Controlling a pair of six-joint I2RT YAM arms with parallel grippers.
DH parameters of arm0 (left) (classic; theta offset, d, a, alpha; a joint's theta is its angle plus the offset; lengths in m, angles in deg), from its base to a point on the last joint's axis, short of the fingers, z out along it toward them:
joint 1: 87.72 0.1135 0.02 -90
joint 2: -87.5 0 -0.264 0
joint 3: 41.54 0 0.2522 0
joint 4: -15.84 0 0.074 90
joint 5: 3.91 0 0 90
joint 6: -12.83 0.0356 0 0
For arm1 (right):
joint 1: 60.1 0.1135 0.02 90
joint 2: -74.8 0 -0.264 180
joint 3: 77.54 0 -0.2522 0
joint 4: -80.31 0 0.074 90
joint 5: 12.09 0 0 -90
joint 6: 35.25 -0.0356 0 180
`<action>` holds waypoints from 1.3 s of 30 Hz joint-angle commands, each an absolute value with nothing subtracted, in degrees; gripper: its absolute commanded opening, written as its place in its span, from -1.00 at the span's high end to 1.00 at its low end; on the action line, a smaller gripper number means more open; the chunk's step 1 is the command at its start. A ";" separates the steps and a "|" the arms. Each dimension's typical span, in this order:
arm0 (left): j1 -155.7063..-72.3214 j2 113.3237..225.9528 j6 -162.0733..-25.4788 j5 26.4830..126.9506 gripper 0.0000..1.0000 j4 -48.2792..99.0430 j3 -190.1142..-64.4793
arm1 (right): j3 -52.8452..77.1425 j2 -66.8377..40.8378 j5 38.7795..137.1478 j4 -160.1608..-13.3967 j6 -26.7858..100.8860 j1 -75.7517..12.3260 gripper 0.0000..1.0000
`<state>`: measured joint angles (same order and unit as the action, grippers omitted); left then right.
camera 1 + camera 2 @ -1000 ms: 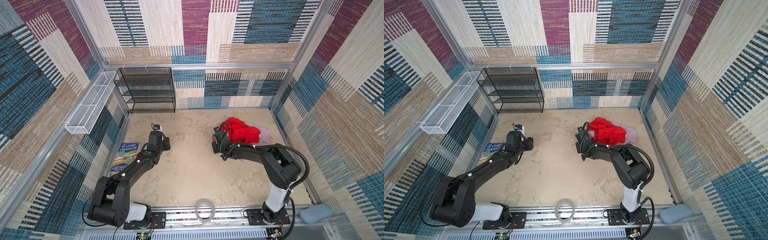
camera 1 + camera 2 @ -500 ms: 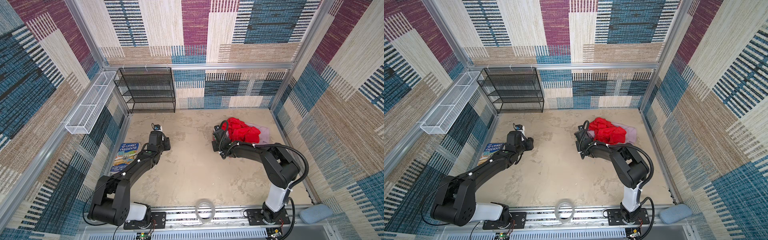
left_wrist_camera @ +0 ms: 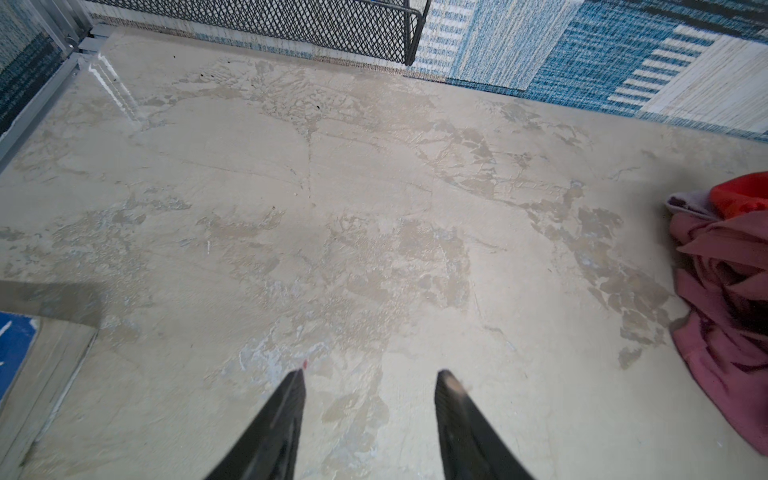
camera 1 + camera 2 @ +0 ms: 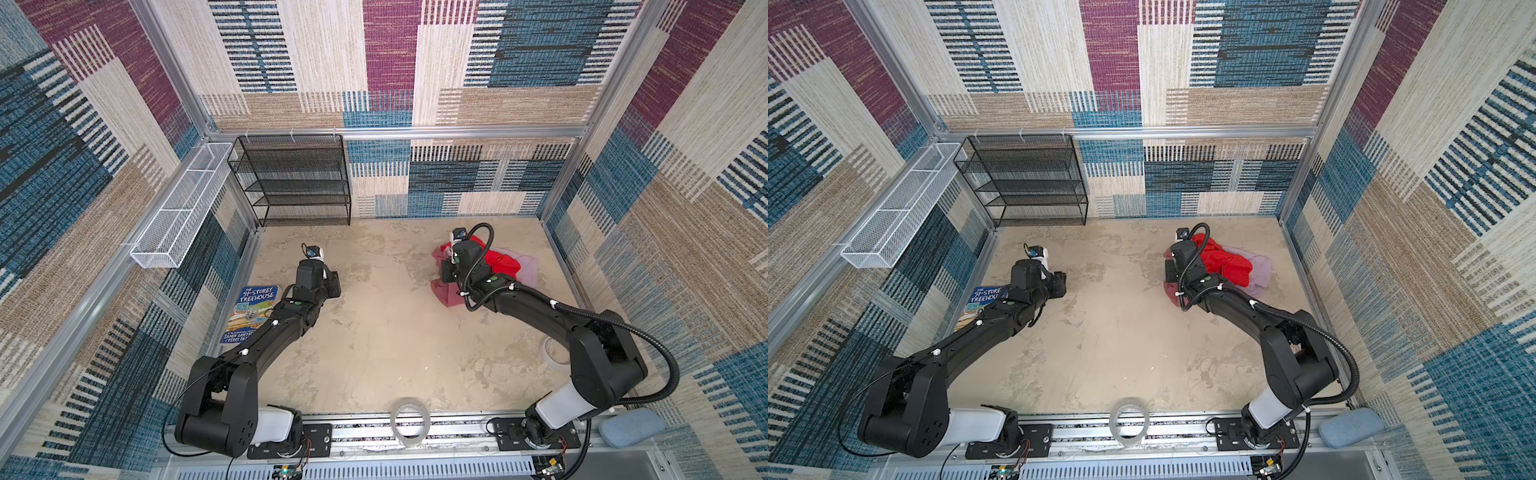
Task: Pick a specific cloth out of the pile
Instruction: 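Close the right gripper on the pink shirt edge, then lift the pink shirt up out of the pile with the right gripper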
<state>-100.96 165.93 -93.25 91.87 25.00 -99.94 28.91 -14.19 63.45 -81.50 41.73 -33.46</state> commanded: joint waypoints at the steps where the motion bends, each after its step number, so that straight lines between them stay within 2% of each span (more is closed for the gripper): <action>1: -101.00 166.25 -93.95 91.44 -0.08 24.97 -100.81 | 29.42 -11.14 67.24 -84.06 40.88 -35.63 1.00; 11: -101.00 166.27 -93.79 90.33 -0.08 25.54 -101.81 | 27.76 -5.39 72.55 -82.93 41.87 -43.67 1.00; 25: -100.95 164.72 -92.31 90.93 -0.08 27.38 -102.40 | 22.09 -8.03 78.00 -82.63 42.09 -56.13 1.00; 39: -101.00 164.93 -92.64 90.44 -0.08 27.49 -103.03 | 15.70 -9.49 81.59 -82.46 41.98 -59.72 1.00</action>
<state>-100.96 164.90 -92.98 91.26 27.69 -102.45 16.93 -9.95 80.46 -80.67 41.84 -59.58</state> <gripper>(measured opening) 0.539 0.055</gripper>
